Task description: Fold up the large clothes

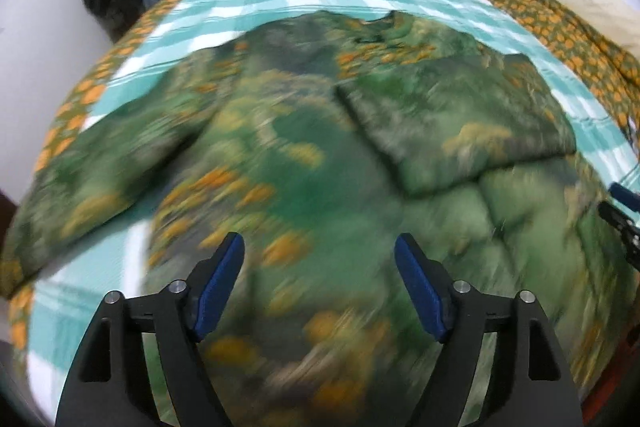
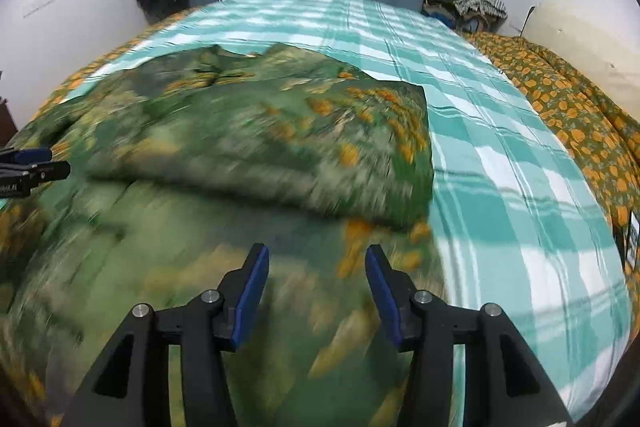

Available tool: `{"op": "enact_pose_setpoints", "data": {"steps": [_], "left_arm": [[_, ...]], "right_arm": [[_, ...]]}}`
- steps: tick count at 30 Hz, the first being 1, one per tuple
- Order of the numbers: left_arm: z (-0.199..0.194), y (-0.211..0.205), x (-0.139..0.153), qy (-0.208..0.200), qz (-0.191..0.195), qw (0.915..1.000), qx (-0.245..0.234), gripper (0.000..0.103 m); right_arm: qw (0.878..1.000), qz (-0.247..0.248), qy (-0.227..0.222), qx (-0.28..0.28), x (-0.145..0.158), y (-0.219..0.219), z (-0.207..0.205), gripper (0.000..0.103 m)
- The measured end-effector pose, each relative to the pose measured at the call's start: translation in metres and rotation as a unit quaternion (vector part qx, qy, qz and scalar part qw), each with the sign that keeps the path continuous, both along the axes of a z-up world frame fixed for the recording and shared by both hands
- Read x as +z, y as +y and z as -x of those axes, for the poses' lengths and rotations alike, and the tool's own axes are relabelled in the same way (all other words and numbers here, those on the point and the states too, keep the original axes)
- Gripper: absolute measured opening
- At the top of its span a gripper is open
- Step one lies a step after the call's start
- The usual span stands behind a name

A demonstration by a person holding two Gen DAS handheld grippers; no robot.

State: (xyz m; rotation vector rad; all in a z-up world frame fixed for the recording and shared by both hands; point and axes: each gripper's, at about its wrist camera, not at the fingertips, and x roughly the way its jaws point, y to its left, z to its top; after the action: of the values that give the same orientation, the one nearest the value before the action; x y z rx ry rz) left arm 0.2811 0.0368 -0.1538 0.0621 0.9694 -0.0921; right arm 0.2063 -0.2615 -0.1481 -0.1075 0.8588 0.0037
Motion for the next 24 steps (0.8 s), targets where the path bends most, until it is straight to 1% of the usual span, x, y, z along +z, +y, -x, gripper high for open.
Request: {"op": "enact_pose_setpoints", "data": {"steps": [3, 5, 7, 10, 12, 16, 17, 19, 20, 23, 24], "left_arm": [[0.024, 0.028, 0.005, -0.006, -0.004, 0.9993, 0.035, 0.085], [0.034, 0.049, 0.006, -0.003, 0.006, 0.9979, 0.065, 0.086], [0.039, 0.069, 0.005, 0.004, 0.020, 0.9952, 0.096, 0.086], [0.042, 0.095, 0.005, 0.012, 0.043, 0.9900, 0.134, 0.086], [0.043, 0.109, 0.008, 0.007, 0.054, 0.9867, 0.153, 0.086], [0.041, 0.136, 0.010, 0.000, 0.058, 0.9809, 0.186, 0.086], [0.039, 0.144, 0.009, -0.001, 0.063, 0.9792, 0.193, 0.088], [0.037, 0.165, 0.006, -0.005, 0.089, 0.9721, 0.217, 0.091], [0.037, 0.178, 0.004, -0.008, 0.108, 0.9661, 0.234, 0.091], [0.037, 0.216, -0.004, -0.013, 0.157, 0.9448, 0.287, 0.091], [0.037, 0.229, -0.008, -0.015, 0.172, 0.9361, 0.306, 0.091]], "right_arm": [[1.000, -0.004, -0.026, 0.005, -0.003, 0.009, 0.035, 0.059], [0.999, -0.004, -0.036, 0.015, -0.002, 0.015, 0.045, 0.063], [0.999, 0.001, -0.041, 0.027, 0.000, 0.019, 0.045, 0.063], [0.999, 0.006, -0.052, 0.017, 0.003, 0.017, 0.043, 0.063], [0.998, 0.002, -0.054, 0.011, 0.002, 0.017, 0.042, 0.063], [0.998, 0.017, -0.051, 0.014, -0.004, 0.020, 0.046, 0.063], [0.998, 0.017, -0.052, 0.015, -0.005, 0.020, 0.047, 0.063], [0.998, 0.014, -0.054, 0.013, -0.005, 0.019, 0.049, 0.063], [0.998, 0.014, -0.056, 0.013, -0.004, 0.019, 0.049, 0.063], [0.998, 0.015, -0.057, 0.011, -0.005, 0.019, 0.048, 0.063], [0.998, 0.016, -0.055, 0.011, -0.006, 0.019, 0.048, 0.063]]}}
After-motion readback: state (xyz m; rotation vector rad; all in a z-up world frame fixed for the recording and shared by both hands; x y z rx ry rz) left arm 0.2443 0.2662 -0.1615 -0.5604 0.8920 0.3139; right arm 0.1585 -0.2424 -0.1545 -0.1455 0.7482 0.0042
